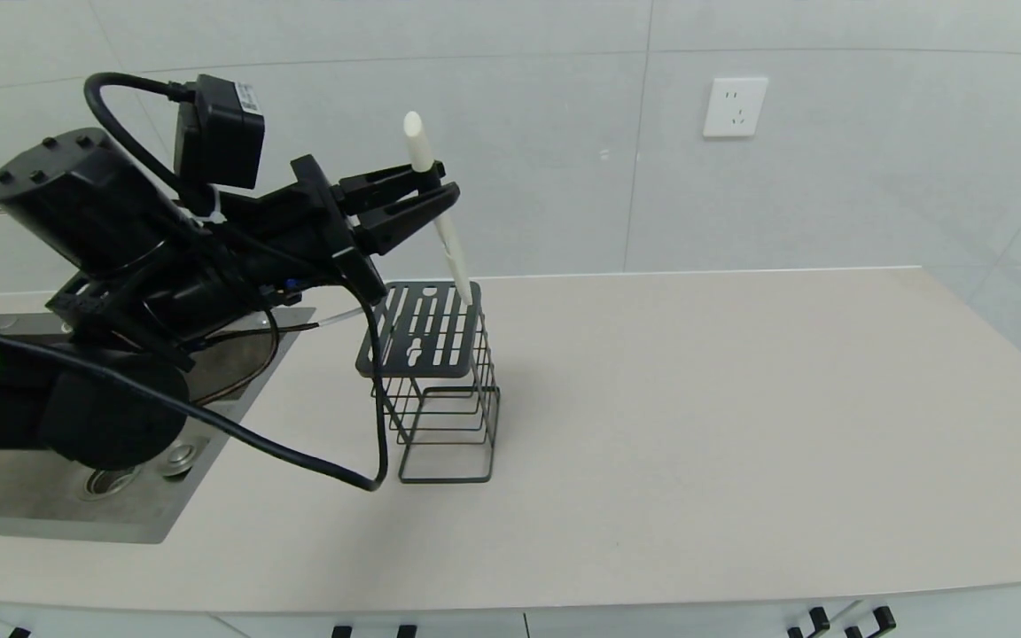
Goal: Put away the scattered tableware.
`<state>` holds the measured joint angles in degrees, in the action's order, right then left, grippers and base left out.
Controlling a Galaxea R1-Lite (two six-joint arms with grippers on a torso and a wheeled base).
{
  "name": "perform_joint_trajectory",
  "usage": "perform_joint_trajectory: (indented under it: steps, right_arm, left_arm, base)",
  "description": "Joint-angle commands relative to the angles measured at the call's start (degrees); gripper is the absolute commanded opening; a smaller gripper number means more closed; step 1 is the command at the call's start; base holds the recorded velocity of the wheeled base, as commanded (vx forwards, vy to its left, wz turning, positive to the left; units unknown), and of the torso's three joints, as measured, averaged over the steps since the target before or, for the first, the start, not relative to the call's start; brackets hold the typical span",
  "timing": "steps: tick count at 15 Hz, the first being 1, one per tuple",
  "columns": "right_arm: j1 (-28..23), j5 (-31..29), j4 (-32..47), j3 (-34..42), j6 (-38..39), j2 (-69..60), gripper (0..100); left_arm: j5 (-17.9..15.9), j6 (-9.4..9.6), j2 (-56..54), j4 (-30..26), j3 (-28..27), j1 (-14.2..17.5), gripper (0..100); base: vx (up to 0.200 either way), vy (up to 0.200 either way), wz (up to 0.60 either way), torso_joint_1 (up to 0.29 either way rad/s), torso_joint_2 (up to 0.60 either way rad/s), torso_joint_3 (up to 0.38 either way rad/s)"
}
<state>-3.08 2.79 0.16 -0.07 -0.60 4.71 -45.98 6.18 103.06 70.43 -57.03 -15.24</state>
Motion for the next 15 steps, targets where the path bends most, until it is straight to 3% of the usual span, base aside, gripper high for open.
perform_joint_trajectory:
  steps: [1,5,15]
  right_arm:
    - [0.01,0.02,0.02,-0.01,-0.02,0.13,0]
    - [0.01,0.02,0.02,-0.01,-0.02,0.13,0]
    - [0.01,0.02,0.02,-0.01,0.07,0.13,0]
  left_arm:
    - [-0.07,0.94,0.04,-1.96,-1.86,0.74,0]
    - [-0.6,4.01,-0.49,-5.65,-1.77,1.0,0]
    - [-1.65,4.01,0.92,-5.65,-1.6,0.91,0]
  base:
    - [0.0,0.0,0.0,0.0,0.0,0.0]
    - [0.0,0.0,0.0,0.0,0.0,0.0]
    - [0.0,0.0,0.0,0.0,0.0,0.0]
